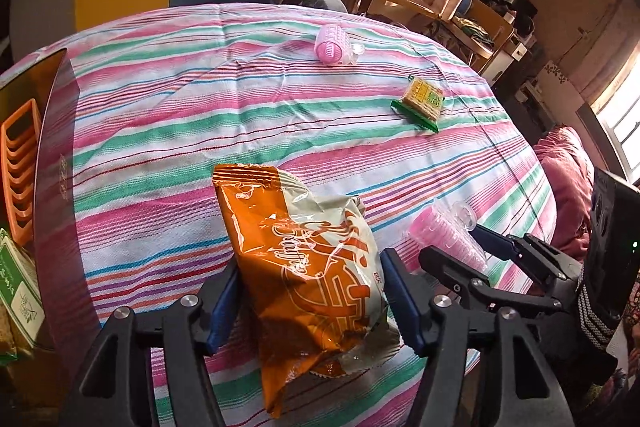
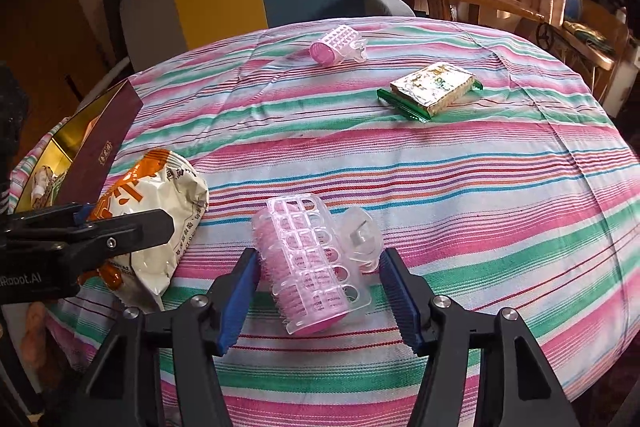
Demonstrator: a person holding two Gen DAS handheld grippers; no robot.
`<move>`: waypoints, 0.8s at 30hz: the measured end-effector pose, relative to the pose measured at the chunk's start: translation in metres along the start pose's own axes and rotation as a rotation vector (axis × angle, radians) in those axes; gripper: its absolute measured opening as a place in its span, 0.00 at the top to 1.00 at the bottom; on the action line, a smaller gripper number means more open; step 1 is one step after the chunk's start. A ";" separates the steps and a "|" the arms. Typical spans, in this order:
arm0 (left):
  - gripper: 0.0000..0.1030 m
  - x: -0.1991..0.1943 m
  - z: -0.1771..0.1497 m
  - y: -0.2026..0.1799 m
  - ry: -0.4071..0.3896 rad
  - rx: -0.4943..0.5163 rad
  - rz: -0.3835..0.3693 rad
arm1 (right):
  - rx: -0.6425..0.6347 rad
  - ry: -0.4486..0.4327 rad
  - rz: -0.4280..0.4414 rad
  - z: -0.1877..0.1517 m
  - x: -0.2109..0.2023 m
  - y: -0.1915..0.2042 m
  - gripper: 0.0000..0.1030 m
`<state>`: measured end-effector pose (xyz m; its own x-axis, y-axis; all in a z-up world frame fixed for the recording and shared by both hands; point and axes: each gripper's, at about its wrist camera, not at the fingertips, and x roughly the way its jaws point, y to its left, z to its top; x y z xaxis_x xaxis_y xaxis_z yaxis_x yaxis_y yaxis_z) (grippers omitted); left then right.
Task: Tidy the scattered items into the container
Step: 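Close the right tool on the pink roller while the left tool holds the snack bag, then carry the snack bag and pink roller over the gold tray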
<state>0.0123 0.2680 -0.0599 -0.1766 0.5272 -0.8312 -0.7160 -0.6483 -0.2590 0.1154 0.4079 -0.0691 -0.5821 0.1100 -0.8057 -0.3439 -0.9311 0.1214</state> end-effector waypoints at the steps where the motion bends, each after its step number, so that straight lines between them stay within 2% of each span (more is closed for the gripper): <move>1: 0.36 -0.001 -0.002 0.000 -0.006 0.007 0.007 | -0.005 0.000 -0.007 0.000 0.000 0.001 0.41; 9: 0.36 -0.018 -0.014 0.005 -0.030 0.005 0.032 | -0.019 -0.007 -0.028 -0.004 -0.004 0.013 0.42; 18: 0.36 -0.052 -0.019 0.001 -0.120 0.044 0.063 | -0.038 -0.036 -0.040 0.001 -0.014 0.026 0.42; 24: 0.36 -0.077 -0.024 0.013 -0.175 0.016 0.092 | -0.066 -0.059 -0.030 0.008 -0.022 0.043 0.42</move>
<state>0.0326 0.2057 -0.0111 -0.3554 0.5542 -0.7527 -0.7018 -0.6901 -0.1767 0.1073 0.3682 -0.0416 -0.6153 0.1563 -0.7726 -0.3138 -0.9477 0.0582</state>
